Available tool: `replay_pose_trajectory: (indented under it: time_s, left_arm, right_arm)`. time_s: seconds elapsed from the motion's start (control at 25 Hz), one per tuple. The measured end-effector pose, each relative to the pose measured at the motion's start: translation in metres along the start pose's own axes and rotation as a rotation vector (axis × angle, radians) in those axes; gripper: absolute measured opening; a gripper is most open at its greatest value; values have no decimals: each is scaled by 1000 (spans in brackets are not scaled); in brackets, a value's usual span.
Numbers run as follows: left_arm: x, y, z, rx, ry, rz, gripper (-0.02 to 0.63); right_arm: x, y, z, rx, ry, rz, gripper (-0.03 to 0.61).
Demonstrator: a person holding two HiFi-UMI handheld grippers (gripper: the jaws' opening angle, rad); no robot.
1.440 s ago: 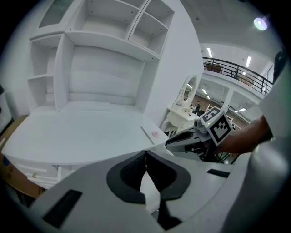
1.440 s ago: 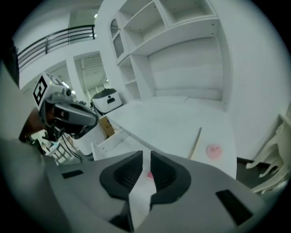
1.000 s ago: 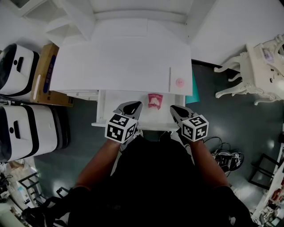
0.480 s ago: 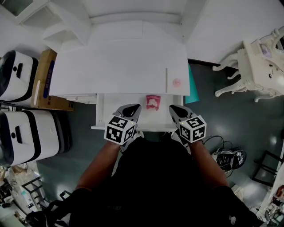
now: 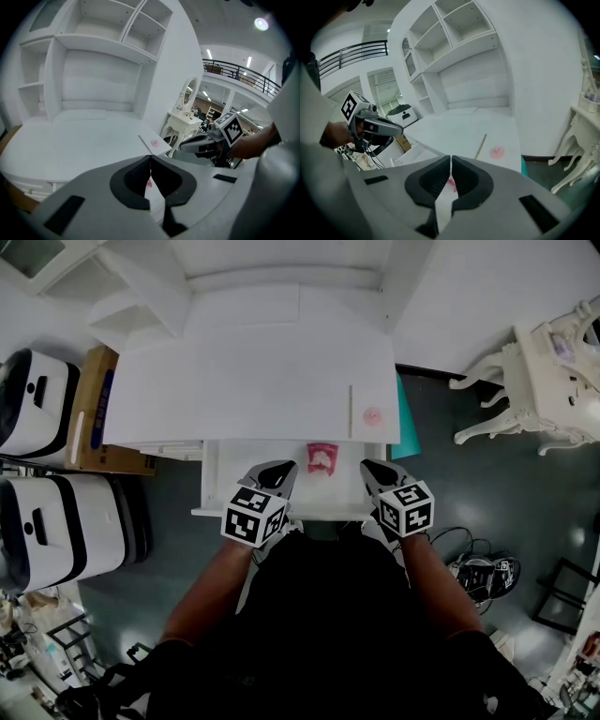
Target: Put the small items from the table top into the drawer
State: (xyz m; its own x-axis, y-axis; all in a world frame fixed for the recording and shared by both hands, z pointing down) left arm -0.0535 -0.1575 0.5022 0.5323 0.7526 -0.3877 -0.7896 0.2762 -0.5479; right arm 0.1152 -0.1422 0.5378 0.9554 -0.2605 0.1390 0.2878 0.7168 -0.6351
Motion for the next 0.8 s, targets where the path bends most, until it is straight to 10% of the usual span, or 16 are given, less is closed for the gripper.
replay_pose_trajectory:
  time_s: [0.8]
  left_arm:
    - [-10, 5, 16, -30, 74, -97, 11]
  right_arm:
    - [102, -111, 8, -145, 403, 244, 34]
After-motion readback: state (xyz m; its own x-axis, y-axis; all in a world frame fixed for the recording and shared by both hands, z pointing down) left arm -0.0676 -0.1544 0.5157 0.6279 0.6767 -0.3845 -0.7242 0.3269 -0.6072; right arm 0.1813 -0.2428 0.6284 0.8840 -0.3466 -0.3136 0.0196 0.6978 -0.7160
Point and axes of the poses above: the fingertips, and each gripper's own axes: y backward along the fingers, x to its right, z out of its underside, the point moved 2 cm from there along y, backward along the fingers, and after that the axes turned 12 degrees about z, right-handed, at the moved point
